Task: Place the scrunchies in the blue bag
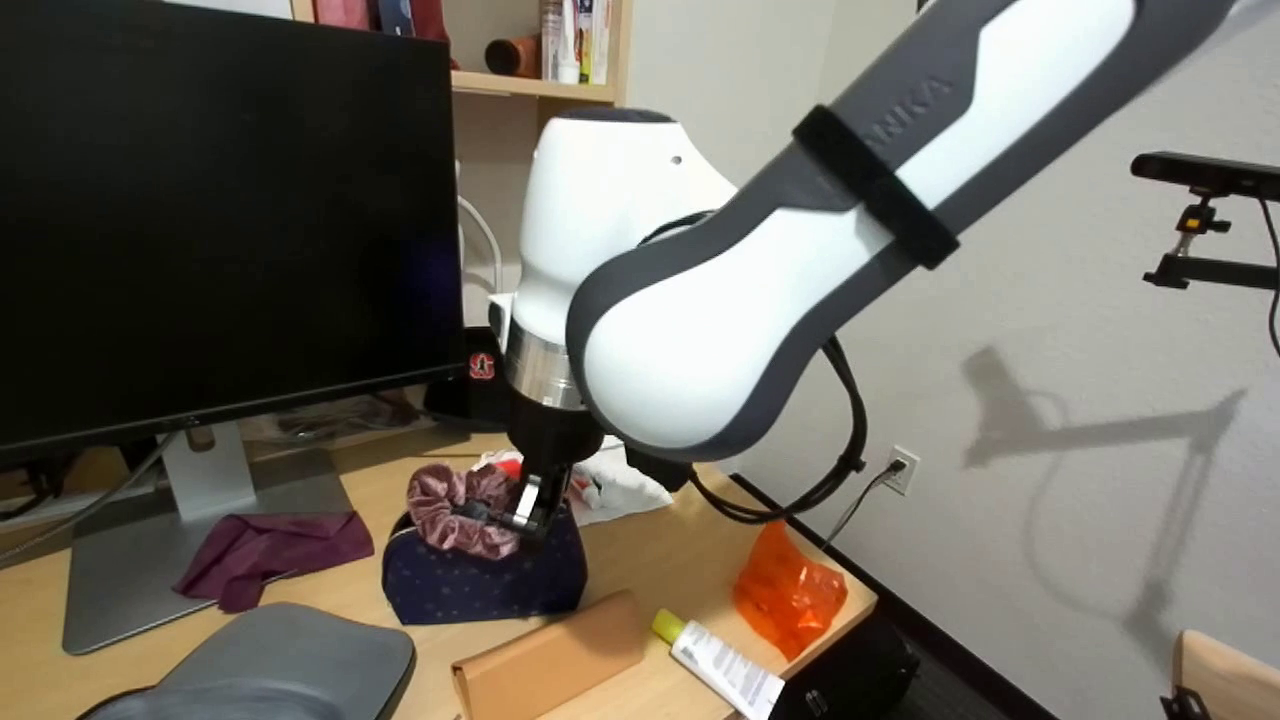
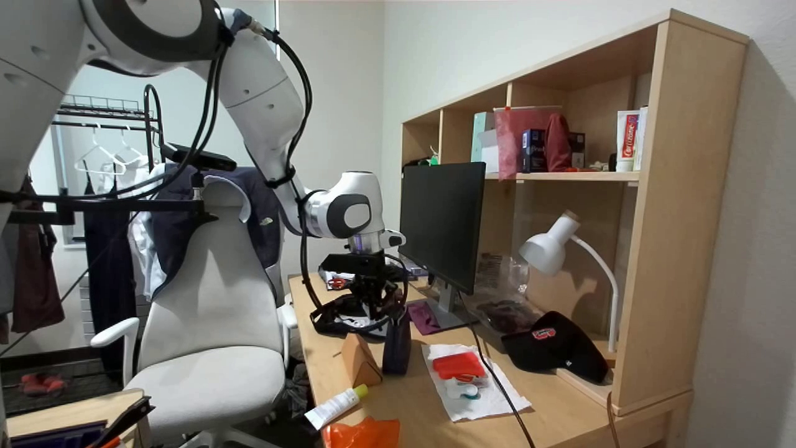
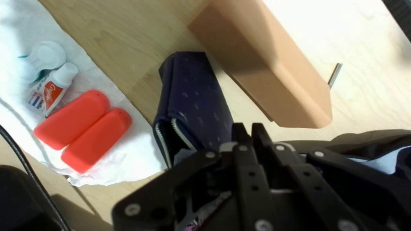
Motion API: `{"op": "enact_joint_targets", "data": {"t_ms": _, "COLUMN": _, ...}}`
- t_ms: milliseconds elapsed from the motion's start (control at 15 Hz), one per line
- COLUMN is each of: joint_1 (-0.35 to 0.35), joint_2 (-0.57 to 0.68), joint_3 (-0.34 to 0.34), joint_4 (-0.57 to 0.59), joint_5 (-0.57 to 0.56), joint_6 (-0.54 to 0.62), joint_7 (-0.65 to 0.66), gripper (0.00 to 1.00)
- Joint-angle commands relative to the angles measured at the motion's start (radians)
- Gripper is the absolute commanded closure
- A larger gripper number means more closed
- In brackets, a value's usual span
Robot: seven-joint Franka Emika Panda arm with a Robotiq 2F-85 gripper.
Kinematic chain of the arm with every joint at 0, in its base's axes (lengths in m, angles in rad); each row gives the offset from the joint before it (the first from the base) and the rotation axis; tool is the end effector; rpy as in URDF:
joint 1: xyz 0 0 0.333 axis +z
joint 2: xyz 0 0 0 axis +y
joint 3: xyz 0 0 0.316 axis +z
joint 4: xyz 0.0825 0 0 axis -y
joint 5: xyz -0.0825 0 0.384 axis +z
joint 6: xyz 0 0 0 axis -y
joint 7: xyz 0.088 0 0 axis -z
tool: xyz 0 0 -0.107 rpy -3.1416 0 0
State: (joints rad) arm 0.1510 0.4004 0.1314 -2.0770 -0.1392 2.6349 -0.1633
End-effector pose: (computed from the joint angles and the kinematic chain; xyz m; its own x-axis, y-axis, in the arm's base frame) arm 0.5803 0.1699 0.2505 0.8413 0.5185 0.1528 0.5156 -0.8547 0.0608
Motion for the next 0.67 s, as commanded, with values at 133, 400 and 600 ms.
{"op": "enact_joint_targets", "data": {"t_ms": 133, "joint_1": -0.037, "joint_2": -0.012, "joint_3": 0.016, "joint_4": 0.061, "joint_5": 0.035, "joint_6": -0.037, "joint_7": -0.041, "gripper": 0.91}}
{"op": "enact_joint_targets", "data": {"t_ms": 400, "joint_1": -0.039, "joint_2": 0.011, "joint_3": 0.008, "joint_4": 0.115, "joint_5": 0.039, "joint_6": -0.099, "joint_7": -0.023, "gripper": 0.91}}
{"op": "enact_joint_targets", "data": {"t_ms": 600, "joint_1": -0.025, "joint_2": 0.038, "joint_3": -0.011, "joint_4": 0.15, "joint_5": 0.021, "joint_6": -0.201, "joint_7": 0.008, "gripper": 0.91}}
